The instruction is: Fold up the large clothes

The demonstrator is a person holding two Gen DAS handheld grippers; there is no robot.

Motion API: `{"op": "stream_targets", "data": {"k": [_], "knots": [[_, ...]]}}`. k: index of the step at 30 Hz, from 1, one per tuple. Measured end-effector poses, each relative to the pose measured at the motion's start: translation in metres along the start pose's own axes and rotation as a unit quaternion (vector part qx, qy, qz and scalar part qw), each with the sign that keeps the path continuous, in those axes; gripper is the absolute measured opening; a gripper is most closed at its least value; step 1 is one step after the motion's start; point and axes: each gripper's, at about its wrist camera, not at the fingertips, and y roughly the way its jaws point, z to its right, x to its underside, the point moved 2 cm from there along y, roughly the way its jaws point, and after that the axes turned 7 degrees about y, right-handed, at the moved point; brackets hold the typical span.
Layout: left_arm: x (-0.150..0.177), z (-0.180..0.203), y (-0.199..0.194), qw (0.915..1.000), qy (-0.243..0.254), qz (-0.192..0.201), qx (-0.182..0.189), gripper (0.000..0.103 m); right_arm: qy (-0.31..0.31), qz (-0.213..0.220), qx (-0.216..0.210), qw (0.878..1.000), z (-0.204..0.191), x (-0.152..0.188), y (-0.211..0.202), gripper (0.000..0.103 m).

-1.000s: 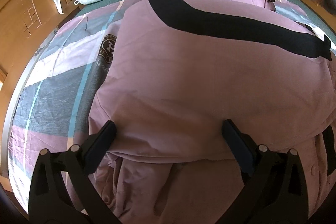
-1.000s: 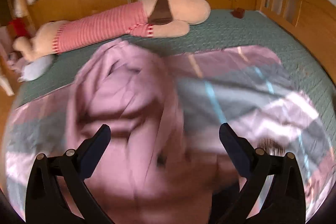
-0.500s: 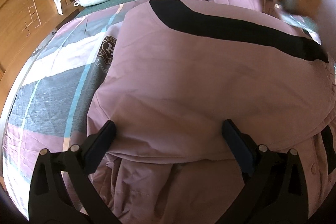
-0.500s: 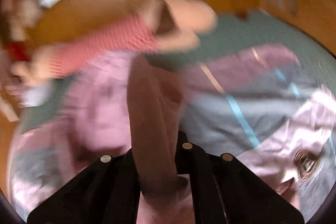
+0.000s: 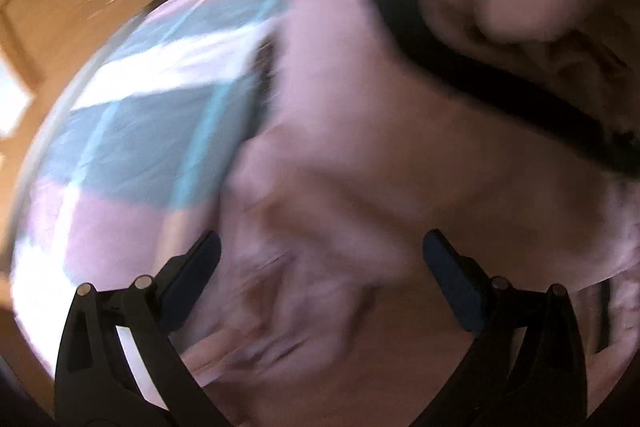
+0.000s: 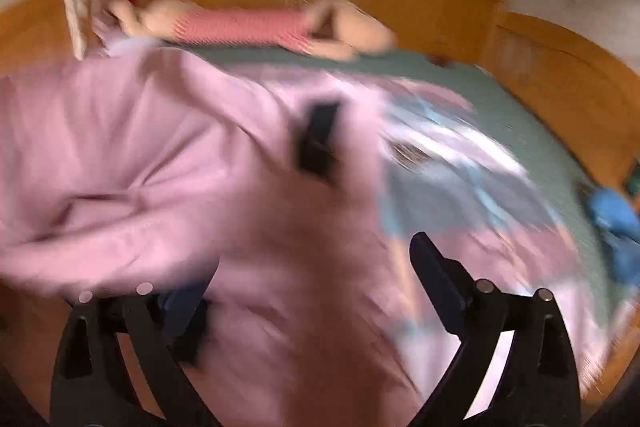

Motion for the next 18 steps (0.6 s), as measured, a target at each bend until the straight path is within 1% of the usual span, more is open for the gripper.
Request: {"op": "stream_targets", "data": {"k": [1, 2, 3, 4, 5, 6, 7, 8, 9, 10, 11, 12, 13, 14, 15, 16, 17, 18], "knots": [[0.003, -0.004, 0.003, 0.9998, 0.002, -0.011, -0.015, 0.101, 0.012, -0.011, 0.023, 1.0, 0.009, 0.006, -0.004, 0.096], [0.006, -0.009, 0.004, 0.9998, -0.003, -0.011, -0.016, 0.101, 0.032, -0.017, 0.034, 0.999, 0.018, 0.011, -0.008, 0.096], [0.007, -0.016, 0.005, 0.9997, -0.017, -0.014, -0.01, 0.101, 0.064, -0.024, 0.025, 0.997, 0.025, 0.011, -0.014, 0.096], [0.007, -0.021, 0.004, 0.9994, -0.027, -0.02, -0.006, 0.101, 0.088, -0.028, 0.003, 0.996, 0.027, 0.009, -0.019, 0.096], [0.007, -0.027, 0.002, 0.9989, -0.04, -0.023, -0.002, 0.101, 0.125, -0.03, -0.048, 0.991, 0.028, 0.005, -0.026, 0.096], [0.007, -0.031, -0.001, 0.9987, -0.048, -0.02, -0.001, 0.101, 0.148, -0.031, -0.087, 0.985, 0.023, 0.001, -0.031, 0.096], [0.006, -0.036, -0.006, 0.9982, -0.058, -0.014, -0.005, 0.101, 0.173, -0.033, -0.13, 0.976, 0.017, -0.006, -0.034, 0.098], [0.007, -0.041, -0.011, 0.9976, -0.068, -0.008, -0.011, 0.101, 0.199, -0.04, -0.18, 0.962, 0.007, -0.013, -0.037, 0.102], [0.007, -0.045, -0.017, 0.9968, -0.079, 0.001, -0.013, 0.101, 0.208, -0.051, -0.209, 0.954, 0.0, -0.019, -0.033, 0.102], [0.005, -0.047, -0.022, 0.996, -0.089, 0.006, -0.008, 0.101, 0.211, -0.074, -0.236, 0.946, -0.014, -0.024, -0.027, 0.102], [0.004, -0.05, -0.025, 0.9951, -0.098, 0.007, 0.002, 0.101, 0.214, -0.099, -0.25, 0.939, -0.027, -0.028, -0.016, 0.102], [0.003, -0.05, -0.028, 0.9935, -0.111, 0.004, 0.023, 0.101, 0.218, -0.121, -0.258, 0.933, -0.04, -0.029, -0.003, 0.102], [0.004, -0.049, -0.031, 0.9915, -0.122, 0.002, 0.044, 0.101, 0.225, -0.146, -0.258, 0.928, -0.05, -0.027, 0.009, 0.102], [0.002, -0.045, -0.036, 0.9885, -0.132, 0.002, 0.073, 0.101, 0.234, -0.18, -0.25, 0.922, -0.06, -0.022, 0.025, 0.102], [0.0, -0.041, -0.04, 0.987, -0.134, 0.004, 0.089, 0.101, 0.256, -0.235, -0.236, 0.908, -0.069, -0.011, 0.048, 0.102], [-0.001, -0.033, -0.044, 0.986, -0.129, 0.006, 0.105, 0.101, 0.292, -0.29, -0.229, 0.882, -0.076, 0.002, 0.068, 0.102], [-0.005, -0.022, -0.05, 0.9856, -0.114, 0.012, 0.124, 0.101, 0.338, -0.32, -0.252, 0.848, -0.08, 0.013, 0.08, 0.102], [-0.009, -0.015, -0.054, 0.9853, -0.102, 0.019, 0.135, 0.101, 0.364, -0.329, -0.275, 0.827, -0.083, 0.019, 0.086, 0.097]]}}
